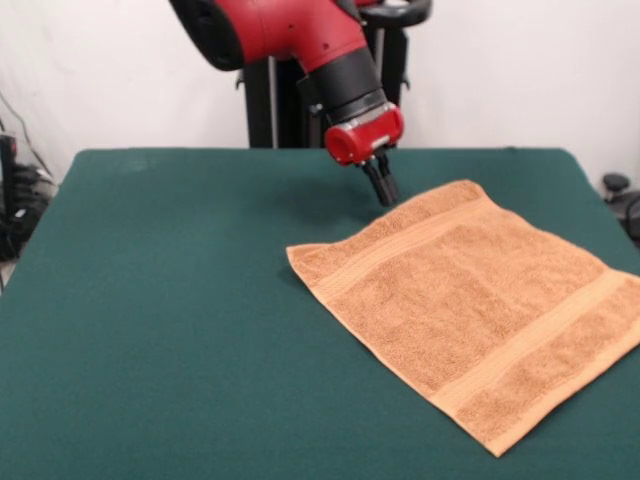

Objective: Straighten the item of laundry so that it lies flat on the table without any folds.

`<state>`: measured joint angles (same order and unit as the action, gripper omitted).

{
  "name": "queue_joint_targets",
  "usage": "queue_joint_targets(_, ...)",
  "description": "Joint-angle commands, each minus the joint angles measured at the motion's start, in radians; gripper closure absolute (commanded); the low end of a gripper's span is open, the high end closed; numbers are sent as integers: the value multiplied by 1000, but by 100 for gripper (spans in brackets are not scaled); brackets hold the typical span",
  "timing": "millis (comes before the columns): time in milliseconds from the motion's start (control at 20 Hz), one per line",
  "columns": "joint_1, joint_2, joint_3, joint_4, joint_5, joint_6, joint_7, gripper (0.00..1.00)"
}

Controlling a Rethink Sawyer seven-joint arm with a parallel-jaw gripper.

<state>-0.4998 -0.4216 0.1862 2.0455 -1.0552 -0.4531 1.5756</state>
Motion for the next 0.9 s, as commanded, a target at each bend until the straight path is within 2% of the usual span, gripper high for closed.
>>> queue_joint_targets(50, 60, 68, -33, -153, 77, -19, 91, 100)
queue_joint_targets(350, 61, 76, -36, -144, 99, -126, 82, 100)
queue_joint_targets(550, 65, 66, -30, -137, 105, -144, 89, 100)
queue_joint_targets(900, 61, 106, -35, -162, 106, -218, 80, 100)
